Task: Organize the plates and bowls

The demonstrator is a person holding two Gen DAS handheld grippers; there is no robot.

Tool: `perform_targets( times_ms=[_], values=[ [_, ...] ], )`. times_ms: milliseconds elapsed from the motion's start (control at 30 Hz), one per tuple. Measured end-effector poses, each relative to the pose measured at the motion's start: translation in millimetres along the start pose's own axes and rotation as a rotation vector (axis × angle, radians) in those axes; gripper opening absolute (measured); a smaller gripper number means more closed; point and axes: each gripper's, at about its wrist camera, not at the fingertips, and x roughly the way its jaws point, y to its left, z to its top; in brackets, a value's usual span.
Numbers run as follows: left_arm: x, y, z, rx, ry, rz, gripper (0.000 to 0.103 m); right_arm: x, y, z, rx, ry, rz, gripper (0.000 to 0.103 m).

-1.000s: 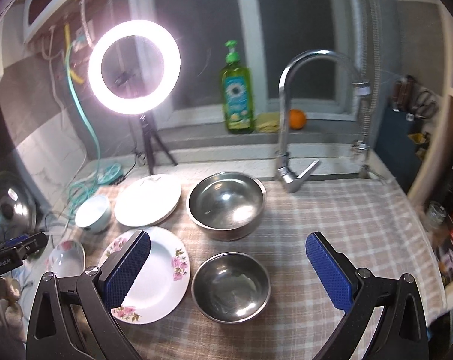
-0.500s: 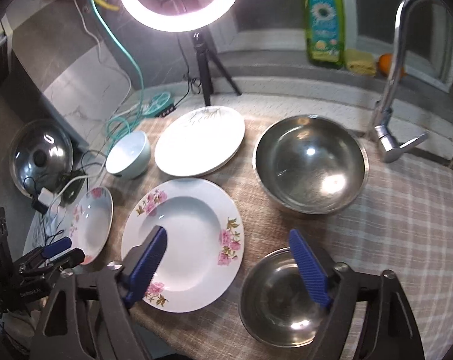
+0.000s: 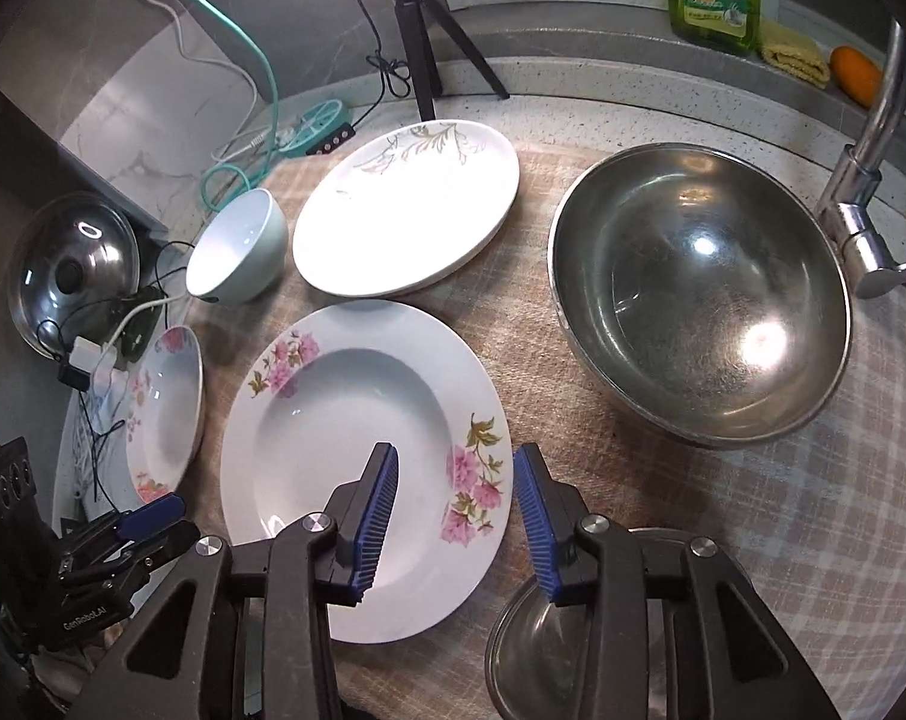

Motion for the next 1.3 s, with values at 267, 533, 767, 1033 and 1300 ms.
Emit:
perform_targets(
  times_ms=[267,533,767,1033,1300],
  values=[
    [17.4,3.9,3.7,-0.013,0.028,0.008,0.047,15.8,-8.2,8.1,0.015,0.050,-0.016,0.036],
    [26.4,14.2,9.0,-0.044,0.055,0.003,0.046,30.4,-10.6,17.8,0.033,0.082,-0.023,0.036],
    [30.1,14.2,11.1,-0.034,0.057,0.008,0.046,41.8,-8.9,18.9,0.035,0.111,-0.029,0.036],
    [40.6,14.2,14.5,-0.037,0.079,0.003,0.037,50.6,-15.0,21.7,0.060,0.132,-0.027,0.036],
    [47.3,12.2,16.6,-0.031,0.095,-0.004,0.029,58.0,-14.8,22.7,0.058,0.152,-0.019,0.031]
  ],
)
